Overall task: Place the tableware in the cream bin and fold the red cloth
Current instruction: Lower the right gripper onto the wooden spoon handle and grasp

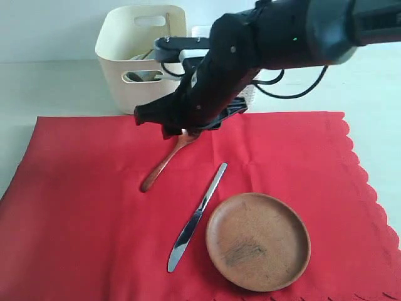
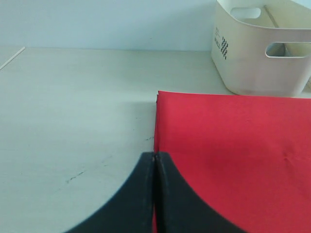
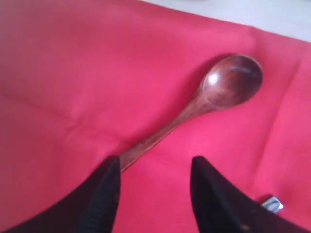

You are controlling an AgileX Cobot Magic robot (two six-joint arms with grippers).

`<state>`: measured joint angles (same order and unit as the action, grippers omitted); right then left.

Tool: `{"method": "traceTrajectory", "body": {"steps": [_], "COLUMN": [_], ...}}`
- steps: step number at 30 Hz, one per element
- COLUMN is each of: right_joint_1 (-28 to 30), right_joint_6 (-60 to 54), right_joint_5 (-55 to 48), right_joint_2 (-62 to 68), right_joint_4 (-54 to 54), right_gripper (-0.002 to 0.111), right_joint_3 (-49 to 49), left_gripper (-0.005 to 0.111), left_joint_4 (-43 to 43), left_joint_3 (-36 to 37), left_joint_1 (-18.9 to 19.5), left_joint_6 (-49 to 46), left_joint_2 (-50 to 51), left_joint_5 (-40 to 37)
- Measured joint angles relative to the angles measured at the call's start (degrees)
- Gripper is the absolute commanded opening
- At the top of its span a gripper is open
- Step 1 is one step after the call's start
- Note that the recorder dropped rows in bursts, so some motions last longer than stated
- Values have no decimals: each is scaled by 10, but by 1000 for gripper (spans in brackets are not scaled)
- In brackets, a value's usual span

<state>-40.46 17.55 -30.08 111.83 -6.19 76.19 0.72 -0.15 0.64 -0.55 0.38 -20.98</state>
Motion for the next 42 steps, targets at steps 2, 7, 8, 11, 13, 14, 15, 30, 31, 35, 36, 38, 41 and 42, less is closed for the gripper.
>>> {"method": "traceTrajectory", "body": {"steps": [2, 7, 8, 11, 13, 14, 15, 30, 31, 35, 36, 38, 41, 42], "right_joint_1": [-1, -1, -1, -1, -1, -1, -1, -1, -1, -1, -1, -1, -1, -1], "right_joint_6": [0, 0, 0, 3, 8, 9, 10, 11, 11, 11, 11, 11, 4, -2], "right_joint_5": [-11, -58, -65, -73, -74, -76, -76, -101, -101, -106, -110, -118, -127, -131], "right_joint_2": [29, 85, 94, 118, 134, 142, 148, 178, 178, 178, 178, 178, 178, 178], "right_joint_4": [0, 0, 0, 0, 0, 0, 0, 0, 0, 0, 0, 0, 0, 0], "right_gripper": [57, 57, 57, 57, 57, 57, 57, 26, 22, 6, 3, 0, 0, 0], "right_joint_3": [23, 91, 103, 125, 136, 141, 144, 163, 164, 165, 165, 165, 166, 167], "left_gripper": [0, 0, 0, 0, 0, 0, 0, 0, 0, 0, 0, 0, 0, 0], "left_joint_4": [0, 0, 0, 0, 0, 0, 0, 0, 0, 0, 0, 0, 0, 0], "left_joint_3": [0, 0, 0, 0, 0, 0, 0, 0, 0, 0, 0, 0, 0, 0], "left_joint_1": [0, 0, 0, 0, 0, 0, 0, 0, 0, 0, 0, 0, 0, 0], "left_joint_6": [0, 0, 0, 0, 0, 0, 0, 0, 0, 0, 0, 0, 0, 0], "left_joint_2": [0, 0, 0, 0, 0, 0, 0, 0, 0, 0, 0, 0, 0, 0], "left_joint_5": [0, 0, 0, 0, 0, 0, 0, 0, 0, 0, 0, 0, 0, 0]}}
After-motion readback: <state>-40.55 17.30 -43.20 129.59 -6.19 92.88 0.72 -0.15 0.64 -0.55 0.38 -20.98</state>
